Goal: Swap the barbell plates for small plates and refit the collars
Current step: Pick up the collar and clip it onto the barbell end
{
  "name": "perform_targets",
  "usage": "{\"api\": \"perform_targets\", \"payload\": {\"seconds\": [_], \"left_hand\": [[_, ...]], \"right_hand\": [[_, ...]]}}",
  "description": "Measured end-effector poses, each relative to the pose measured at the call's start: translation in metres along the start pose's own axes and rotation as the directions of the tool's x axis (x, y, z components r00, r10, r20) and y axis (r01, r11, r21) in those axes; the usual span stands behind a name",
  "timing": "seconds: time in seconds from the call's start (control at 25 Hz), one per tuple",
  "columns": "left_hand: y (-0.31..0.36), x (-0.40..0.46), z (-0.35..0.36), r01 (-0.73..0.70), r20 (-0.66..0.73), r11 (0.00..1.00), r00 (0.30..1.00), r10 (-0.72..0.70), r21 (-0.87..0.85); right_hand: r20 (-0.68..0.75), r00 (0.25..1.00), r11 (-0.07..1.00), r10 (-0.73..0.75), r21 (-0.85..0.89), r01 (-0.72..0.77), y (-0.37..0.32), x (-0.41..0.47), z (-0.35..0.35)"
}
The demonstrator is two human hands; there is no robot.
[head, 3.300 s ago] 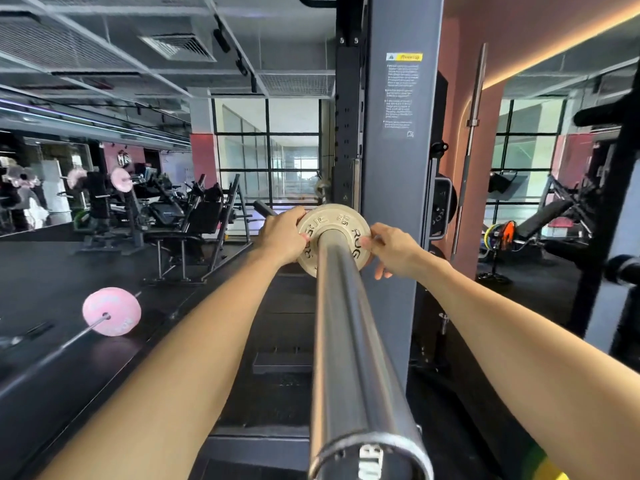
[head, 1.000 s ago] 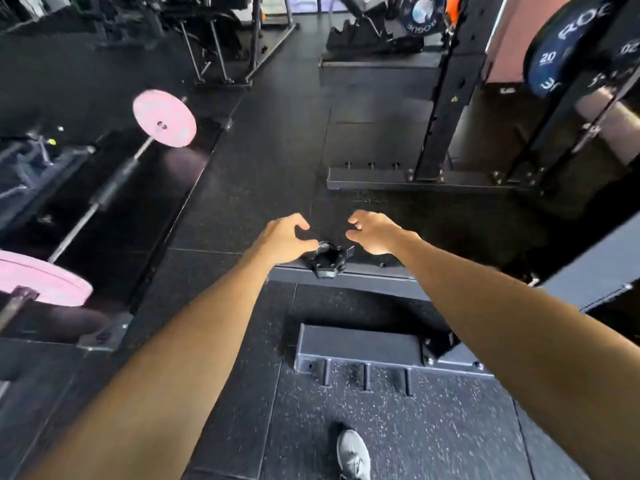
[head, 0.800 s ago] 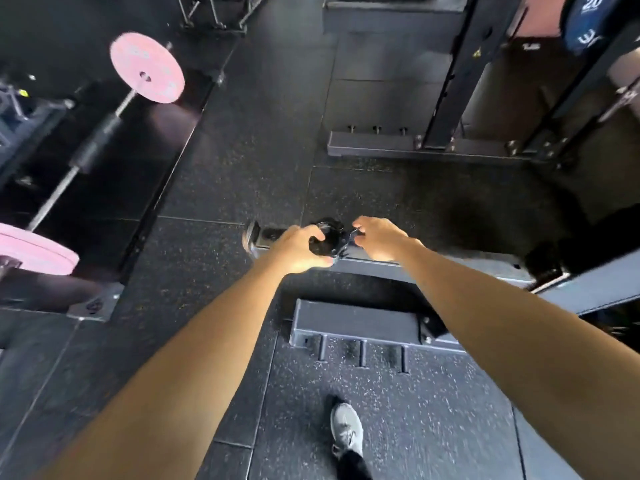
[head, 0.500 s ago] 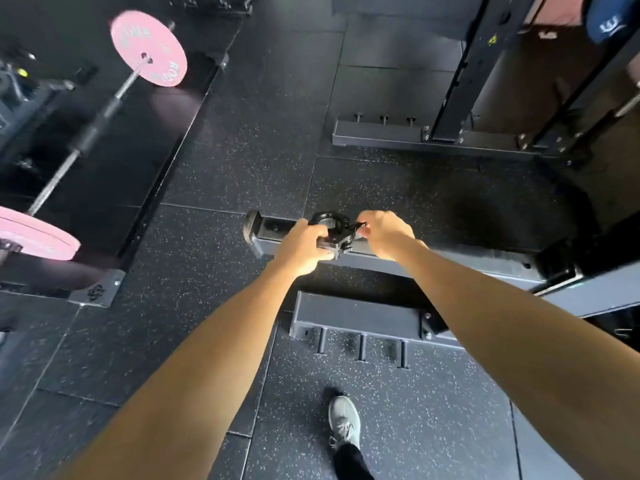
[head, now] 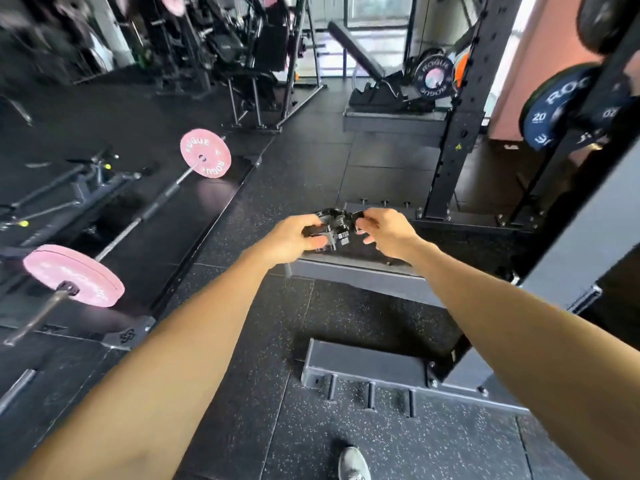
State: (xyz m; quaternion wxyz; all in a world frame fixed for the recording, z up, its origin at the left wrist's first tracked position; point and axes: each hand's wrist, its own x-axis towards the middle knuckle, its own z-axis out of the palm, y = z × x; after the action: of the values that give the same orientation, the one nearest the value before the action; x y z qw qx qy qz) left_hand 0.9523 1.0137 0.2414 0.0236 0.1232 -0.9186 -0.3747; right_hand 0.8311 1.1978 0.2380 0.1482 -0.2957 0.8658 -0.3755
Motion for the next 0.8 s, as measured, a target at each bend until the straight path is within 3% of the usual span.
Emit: {"api": "perform_targets", "payload": {"seconds": [0.12,0.24,0.52,0.8], "left_hand": [[0.051,-0.065,-0.031,-0.107,-0.017,0.991,0.994,0.106,-0.086],[0.104,-0.118,-0.053,-0.109,-0.014,0.971,0.994,0.109,-0.213],[0.222,-0.194,-0.071,-0.137,-0.007,0.881,0.989,0.151,-0.453],[0.317,-0.262,-0.020,-0.132,0.029,0.809,0.983,0.181,-0.572]], "right_hand": [[-0.063,0.997,0.985,-0.039,0.165,0.049,-0.046,-0.065,-0.026],[-0.081,0.996,0.950,-0.031,0.308,0.054,-0.088,-0.123,-0.055],[-0.155,0.984,0.950,-0.087,0.285,0.129,-0.138,-0.240,-0.132],[-0.238,0.968,0.948,-0.080,0.281,0.148,-0.124,-0.352,-0.193]]}}
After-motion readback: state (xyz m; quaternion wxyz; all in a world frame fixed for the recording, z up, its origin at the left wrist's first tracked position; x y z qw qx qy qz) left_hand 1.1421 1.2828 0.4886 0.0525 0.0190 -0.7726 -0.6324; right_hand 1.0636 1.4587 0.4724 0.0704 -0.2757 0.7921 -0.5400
